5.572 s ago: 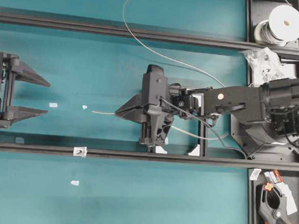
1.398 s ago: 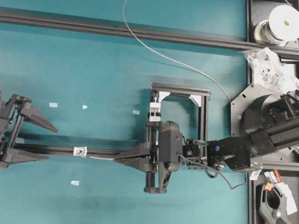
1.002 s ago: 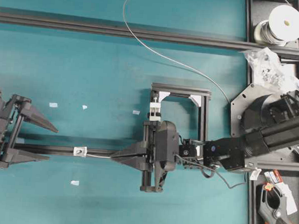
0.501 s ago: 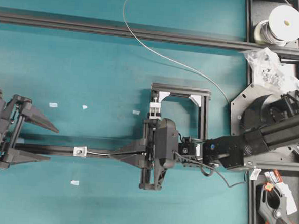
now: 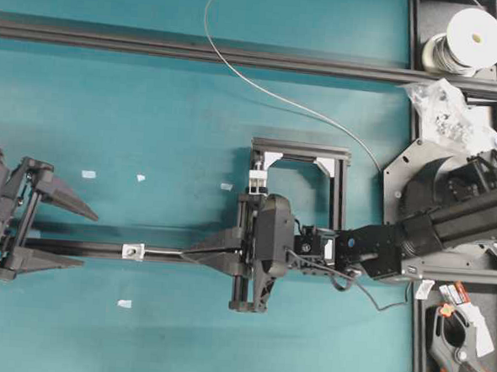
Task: Insert the wire through the hole in the metal fitting.
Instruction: 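Push the wire tip through the white bracket's hole with right gripper, then bring the left gripper to the wire tip beyond the bracket, grasp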
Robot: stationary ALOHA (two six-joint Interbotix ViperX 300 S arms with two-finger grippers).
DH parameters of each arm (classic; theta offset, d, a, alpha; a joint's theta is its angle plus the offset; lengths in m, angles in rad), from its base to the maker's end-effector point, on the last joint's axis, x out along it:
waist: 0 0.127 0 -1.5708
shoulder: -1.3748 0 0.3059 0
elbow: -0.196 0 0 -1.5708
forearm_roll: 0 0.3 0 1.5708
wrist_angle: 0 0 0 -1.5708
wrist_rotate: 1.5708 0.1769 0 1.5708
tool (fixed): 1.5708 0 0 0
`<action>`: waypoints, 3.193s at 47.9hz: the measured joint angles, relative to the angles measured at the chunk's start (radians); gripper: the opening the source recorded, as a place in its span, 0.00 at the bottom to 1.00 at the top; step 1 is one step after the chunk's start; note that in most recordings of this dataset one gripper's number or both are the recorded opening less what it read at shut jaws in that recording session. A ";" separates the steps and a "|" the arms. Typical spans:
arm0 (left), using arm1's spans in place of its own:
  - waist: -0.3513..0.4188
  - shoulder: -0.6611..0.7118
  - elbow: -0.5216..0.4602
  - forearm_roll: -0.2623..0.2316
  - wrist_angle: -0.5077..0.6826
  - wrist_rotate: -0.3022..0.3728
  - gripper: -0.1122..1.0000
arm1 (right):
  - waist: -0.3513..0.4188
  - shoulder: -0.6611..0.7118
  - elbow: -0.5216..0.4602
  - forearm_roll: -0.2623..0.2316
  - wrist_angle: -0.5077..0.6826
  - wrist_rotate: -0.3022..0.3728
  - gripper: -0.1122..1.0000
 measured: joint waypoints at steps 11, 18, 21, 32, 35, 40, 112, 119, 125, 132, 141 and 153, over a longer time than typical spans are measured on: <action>0.000 0.000 -0.005 0.000 0.000 0.000 0.76 | -0.002 0.000 -0.002 -0.002 0.000 0.000 0.10; 0.000 0.000 -0.005 0.000 0.000 0.002 0.76 | -0.002 0.002 -0.005 0.000 0.000 0.002 0.10; 0.000 0.000 -0.006 0.000 0.002 0.002 0.76 | -0.002 0.008 -0.009 0.000 0.000 -0.002 0.10; 0.000 0.000 -0.006 -0.002 0.000 0.000 0.76 | -0.002 0.031 -0.038 0.000 0.000 -0.020 0.10; 0.000 0.000 -0.006 0.000 0.002 0.002 0.76 | -0.003 0.034 -0.043 0.000 0.000 -0.020 0.10; 0.000 0.000 -0.006 0.000 0.002 0.002 0.76 | -0.008 0.037 -0.048 0.000 0.000 -0.020 0.10; 0.000 0.000 -0.038 -0.002 0.032 0.005 0.76 | -0.049 0.138 -0.152 -0.008 -0.054 -0.081 0.10; 0.000 0.000 -0.052 -0.002 0.043 0.005 0.76 | -0.051 0.138 -0.153 -0.009 -0.055 -0.087 0.10; 0.005 0.000 -0.069 0.000 0.064 0.005 0.76 | -0.051 0.138 -0.153 -0.009 -0.055 -0.089 0.10; 0.015 0.000 -0.092 -0.002 0.104 0.005 0.76 | -0.052 0.138 -0.153 -0.009 -0.055 -0.091 0.10; 0.018 0.000 -0.114 -0.002 0.135 0.005 0.76 | -0.052 0.138 -0.153 -0.011 -0.055 -0.091 0.10; 0.020 0.000 -0.118 -0.002 0.138 0.003 0.57 | -0.052 0.138 -0.152 -0.011 -0.055 -0.092 0.10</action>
